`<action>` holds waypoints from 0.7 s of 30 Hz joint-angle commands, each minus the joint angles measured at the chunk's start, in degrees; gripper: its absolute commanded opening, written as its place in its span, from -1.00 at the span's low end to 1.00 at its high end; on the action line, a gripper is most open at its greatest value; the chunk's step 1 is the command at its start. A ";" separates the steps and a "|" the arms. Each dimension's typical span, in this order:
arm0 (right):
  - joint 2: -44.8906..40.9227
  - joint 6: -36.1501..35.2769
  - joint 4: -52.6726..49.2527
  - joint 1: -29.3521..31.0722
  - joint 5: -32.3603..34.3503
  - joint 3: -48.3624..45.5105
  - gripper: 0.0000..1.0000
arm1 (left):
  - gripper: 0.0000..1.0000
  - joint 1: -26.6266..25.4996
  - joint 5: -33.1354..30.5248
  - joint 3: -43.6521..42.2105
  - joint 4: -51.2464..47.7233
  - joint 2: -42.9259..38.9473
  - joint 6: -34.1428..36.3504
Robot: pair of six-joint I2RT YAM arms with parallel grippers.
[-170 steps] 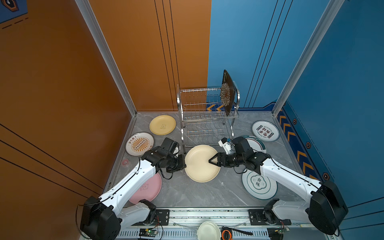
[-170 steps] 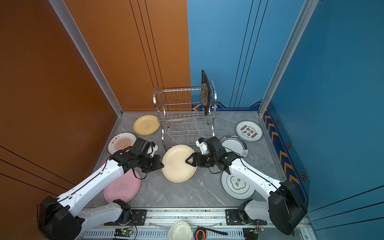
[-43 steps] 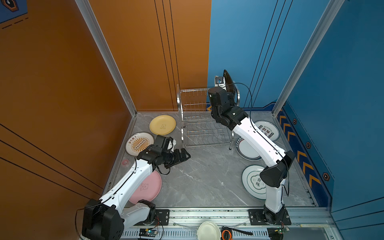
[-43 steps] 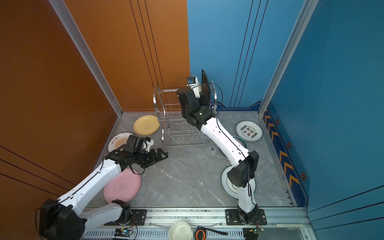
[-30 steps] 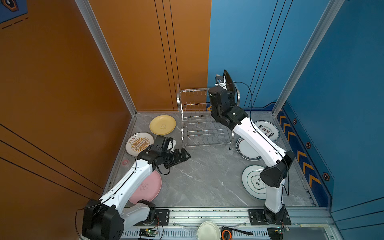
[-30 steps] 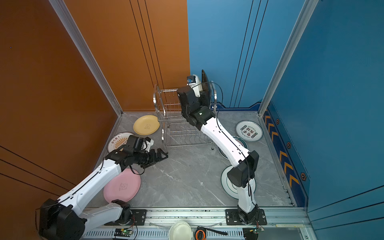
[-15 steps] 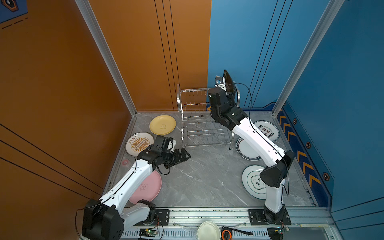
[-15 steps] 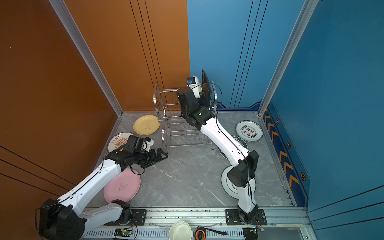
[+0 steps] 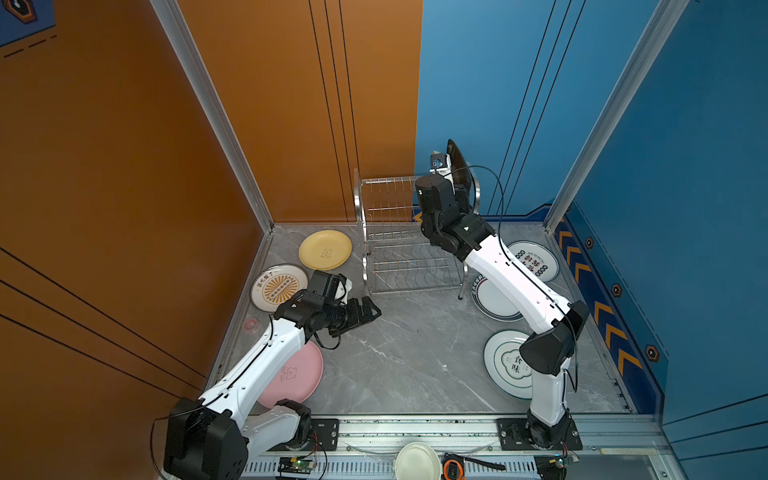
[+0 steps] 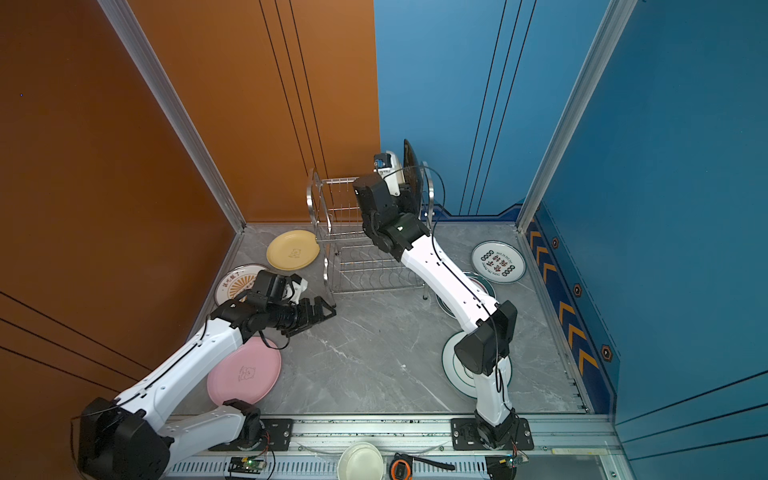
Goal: Load the plates into the dish rack
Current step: 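Lower the cream plate into the rack slot with the right gripper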
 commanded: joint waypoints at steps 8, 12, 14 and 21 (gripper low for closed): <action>-1.51 -0.41 -0.94 -0.23 1.74 2.81 -1.00 | 0.96 0.70 0.86 -0.79 0.34 -0.67 -0.30; -0.07 -0.09 -1.47 -0.28 1.57 2.70 -1.00 | 0.96 0.69 0.87 -0.98 0.34 -0.89 -0.41; 0.73 0.04 -1.67 -0.26 1.90 2.57 -1.00 | 0.96 0.76 0.92 -1.13 0.34 -0.98 -0.39; 2.66 2.43 -3.30 -2.68 0.78 2.64 -1.00 | 0.96 1.10 1.01 -1.60 0.34 -1.55 -0.61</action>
